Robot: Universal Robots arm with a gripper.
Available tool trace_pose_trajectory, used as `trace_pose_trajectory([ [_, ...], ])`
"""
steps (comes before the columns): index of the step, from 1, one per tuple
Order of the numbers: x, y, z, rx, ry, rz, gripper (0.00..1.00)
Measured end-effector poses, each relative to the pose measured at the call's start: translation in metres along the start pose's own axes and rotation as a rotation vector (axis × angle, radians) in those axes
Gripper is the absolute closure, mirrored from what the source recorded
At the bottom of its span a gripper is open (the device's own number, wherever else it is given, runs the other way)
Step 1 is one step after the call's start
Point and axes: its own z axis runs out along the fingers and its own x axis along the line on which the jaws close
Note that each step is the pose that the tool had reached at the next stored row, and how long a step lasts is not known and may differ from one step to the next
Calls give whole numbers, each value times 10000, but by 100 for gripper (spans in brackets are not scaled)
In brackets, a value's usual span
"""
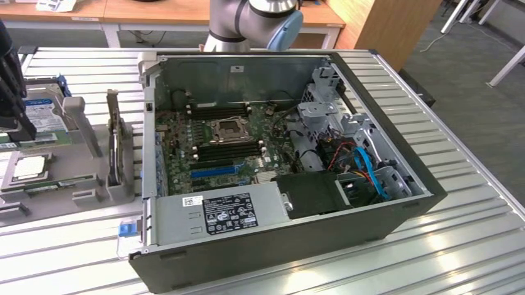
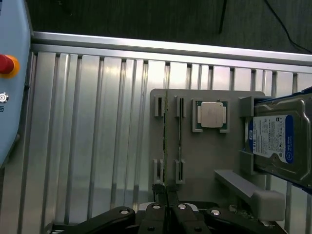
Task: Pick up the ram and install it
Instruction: 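Pick up the ram and move it above insertion slot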
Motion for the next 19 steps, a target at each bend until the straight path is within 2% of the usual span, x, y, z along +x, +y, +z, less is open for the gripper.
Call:
trace_pose_trajectory([
  [19,-4,-7,-294,0,-1,21,89],
])
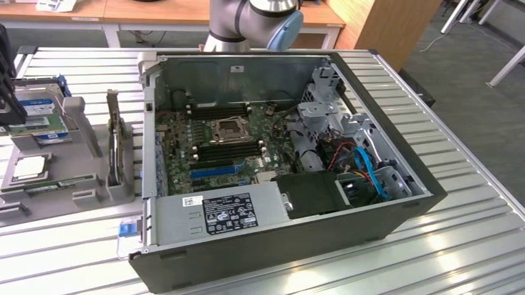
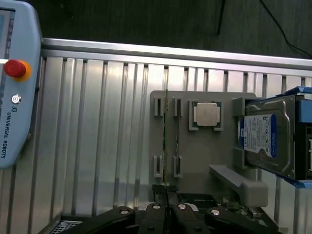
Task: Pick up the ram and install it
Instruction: 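Pick up the ram and move it above insertion slot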
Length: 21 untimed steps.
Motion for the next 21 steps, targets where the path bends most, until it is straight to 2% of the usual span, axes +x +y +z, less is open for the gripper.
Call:
trace_pose_trajectory([
  [5,-1,0,-56,1,-1,3,89],
  [14,-1,-2,-61,0,0,4,89],
  [21,2,-69,-63,-5,-2,4,89],
])
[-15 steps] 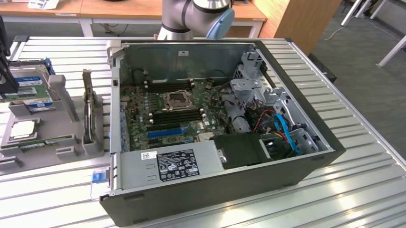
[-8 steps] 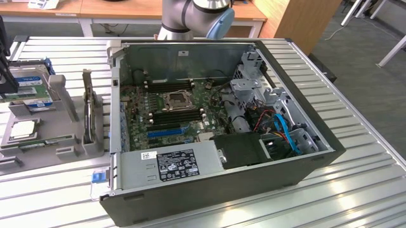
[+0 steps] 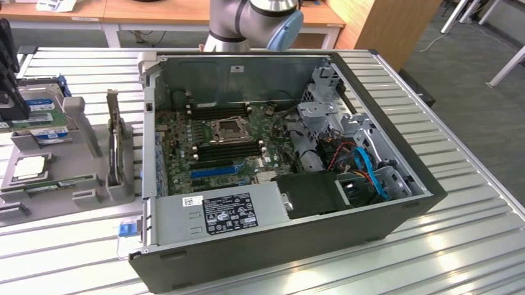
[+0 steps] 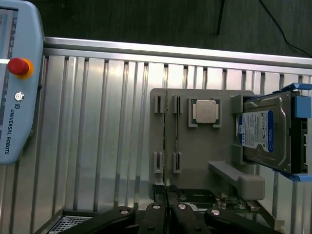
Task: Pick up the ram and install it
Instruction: 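Pick up the ram and move it above insertion slot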
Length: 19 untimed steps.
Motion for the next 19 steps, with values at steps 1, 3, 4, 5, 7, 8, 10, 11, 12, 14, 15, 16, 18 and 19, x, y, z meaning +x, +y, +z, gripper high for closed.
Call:
trace_pose_trajectory([
  [1,1,-15,-1,-2,1,1,89],
  [3,2,-47,-3,-10,1,1,89],
  [4,3,-64,-3,-15,0,1,89],
  [5,4,-81,-5,-22,0,0,89],
  [7,6,-116,-8,-36,-2,0,89],
  [8,7,-136,-10,-45,-2,0,89],
  [10,8,-175,-13,-63,-3,1,89],
  [11,9,-196,-16,-75,-3,0,89],
  [12,10,-216,-18,-86,-3,1,89],
  [14,12,-253,-21,-108,-5,2,89],
  [15,13,-271,-23,-119,-5,3,89],
  [16,14,-290,-24,-131,-5,2,89],
  [18,15,-327,-27,-154,-7,3,89],
  [19,16,-346,-29,-167,-8,3,89],
])
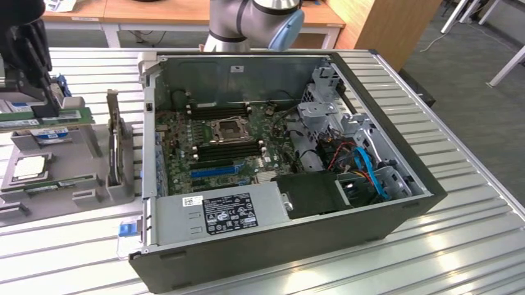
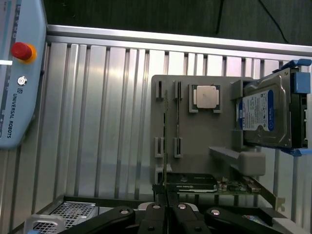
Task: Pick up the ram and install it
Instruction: 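Pick up the ram and move it above insertion slot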
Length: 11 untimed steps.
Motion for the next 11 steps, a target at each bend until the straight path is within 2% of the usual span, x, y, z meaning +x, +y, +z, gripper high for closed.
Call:
trace_pose_trajectory([
  [9,7,-160,-16,-124,-6,2,89],
  [11,8,-175,-17,-133,-7,2,89],
])
